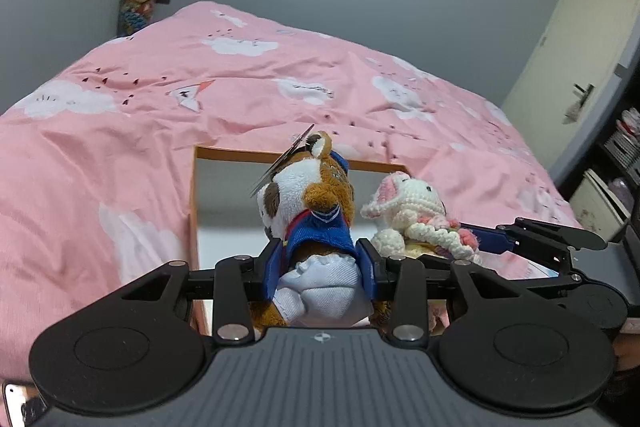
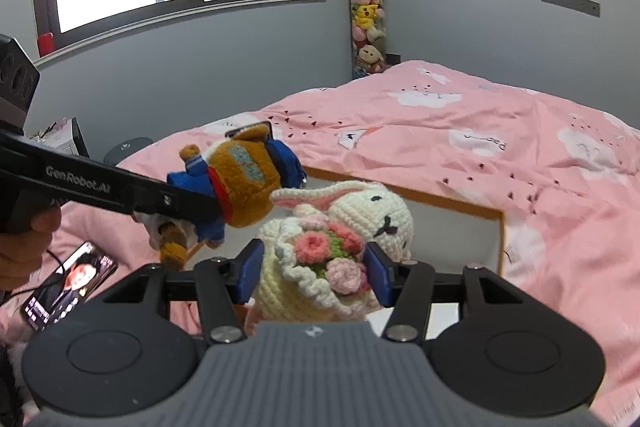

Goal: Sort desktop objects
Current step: 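Lift both plushes and carry them over the orange box, then lower both plushes into the box and open both tools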

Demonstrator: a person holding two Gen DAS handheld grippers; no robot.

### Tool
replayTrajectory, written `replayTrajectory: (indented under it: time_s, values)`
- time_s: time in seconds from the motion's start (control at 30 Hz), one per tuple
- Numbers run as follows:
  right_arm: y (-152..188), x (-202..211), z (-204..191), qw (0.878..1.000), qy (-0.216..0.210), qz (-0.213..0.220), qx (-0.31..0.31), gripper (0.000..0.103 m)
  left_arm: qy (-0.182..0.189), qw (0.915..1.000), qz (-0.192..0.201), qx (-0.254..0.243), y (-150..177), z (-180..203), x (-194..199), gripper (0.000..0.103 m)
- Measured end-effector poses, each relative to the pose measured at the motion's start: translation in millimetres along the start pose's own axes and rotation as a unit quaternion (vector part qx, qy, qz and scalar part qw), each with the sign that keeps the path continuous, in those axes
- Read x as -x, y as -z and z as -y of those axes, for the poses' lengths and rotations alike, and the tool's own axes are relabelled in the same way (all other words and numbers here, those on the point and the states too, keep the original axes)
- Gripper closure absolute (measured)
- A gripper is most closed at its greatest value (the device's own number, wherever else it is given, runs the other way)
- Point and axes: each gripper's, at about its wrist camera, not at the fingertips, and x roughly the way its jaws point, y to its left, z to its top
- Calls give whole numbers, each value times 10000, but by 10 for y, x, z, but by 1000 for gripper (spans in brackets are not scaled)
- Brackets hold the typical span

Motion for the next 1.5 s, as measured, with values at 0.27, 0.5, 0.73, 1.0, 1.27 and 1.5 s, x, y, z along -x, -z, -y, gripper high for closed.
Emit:
replayTrajectory:
  time_s: [0.27, 0.5, 0.73, 1.0, 1.27, 1.5]
  values:
    - [54, -653, 90, 9988, -176, -391, -226, 46, -372, 9985, -385, 80, 84, -114, -414, 58]
    - [224, -925, 234, 9934, -515, -791, -658, 46, -616, 9956, -713, 4, 134, -120, -614, 57]
    - [270, -1012, 275, 9909, -460, -1018, -756, 46, -879, 9923, -876, -51, 146, -131, -711, 57]
    - [295, -1140, 306, 9848, -569, -1349, -934, 45, -873, 9940, -660, 22, 146, -157, -563, 57]
    - [306, -1403, 218, 9756, -659, -1767, -1121, 45, -1078, 9935, -359, 12, 155, -166, -348, 56]
    - [323, -1559, 84, 9711, -724, -1955, -1162, 45, -1119, 9931, -362, 33, 201, -170, -346, 55]
